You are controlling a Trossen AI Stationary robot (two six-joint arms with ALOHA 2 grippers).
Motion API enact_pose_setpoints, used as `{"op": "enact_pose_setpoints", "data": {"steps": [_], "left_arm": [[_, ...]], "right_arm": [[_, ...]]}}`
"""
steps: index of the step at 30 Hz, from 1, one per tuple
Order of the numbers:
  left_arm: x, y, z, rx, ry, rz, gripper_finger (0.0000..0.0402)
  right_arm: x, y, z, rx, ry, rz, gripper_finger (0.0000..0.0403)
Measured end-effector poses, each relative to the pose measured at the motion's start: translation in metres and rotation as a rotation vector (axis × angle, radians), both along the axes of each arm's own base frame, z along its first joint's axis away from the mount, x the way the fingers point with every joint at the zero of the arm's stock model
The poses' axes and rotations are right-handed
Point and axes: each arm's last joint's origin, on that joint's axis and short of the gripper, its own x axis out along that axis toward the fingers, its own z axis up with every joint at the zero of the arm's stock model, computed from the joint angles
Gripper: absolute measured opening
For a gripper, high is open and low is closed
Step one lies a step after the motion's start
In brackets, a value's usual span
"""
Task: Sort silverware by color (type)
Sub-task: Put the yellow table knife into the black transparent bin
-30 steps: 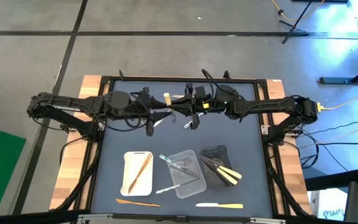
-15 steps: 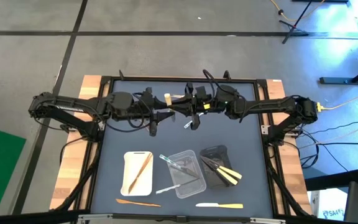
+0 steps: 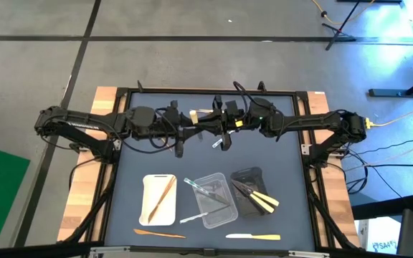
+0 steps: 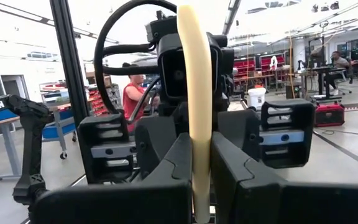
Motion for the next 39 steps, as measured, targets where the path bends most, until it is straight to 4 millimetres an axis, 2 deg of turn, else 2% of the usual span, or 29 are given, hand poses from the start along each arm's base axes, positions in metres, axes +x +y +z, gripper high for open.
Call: {"op": "enact_pose_setpoints", "data": {"steps": [8, 26, 29, 35, 39], "left_arm": [[0.0, 0.0, -0.0002, -0.001, 0.002, 0.0, 0.0025], [0.0, 0.0, -0.0002, 0.0, 0.002, 0.0, 0.0027], [-0.0001, 0.0, -0.0005, 0.001, 0.005, 0.0, 0.0028], [-0.0002, 0.0003, -0.0016, 0.004, 0.017, 0.007, 0.0027], [-0.0003, 0.0003, -0.0026, 0.004, 0.027, 0.008, 0.0028]], "right_arm": [[0.0, -0.0001, 0.0, 0.0, 0.0, 0.0, 0.0019], [0.0, -0.0002, -0.0002, 0.007, 0.003, -0.001, 0.0021], [0.0003, -0.0003, -0.0008, 0.009, 0.013, -0.002, 0.004], [0.0013, -0.0002, -0.0049, 0.015, 0.058, -0.001, 0.011], [0.0015, 0.0002, -0.0064, 0.012, 0.077, 0.012, 0.0141]]}}
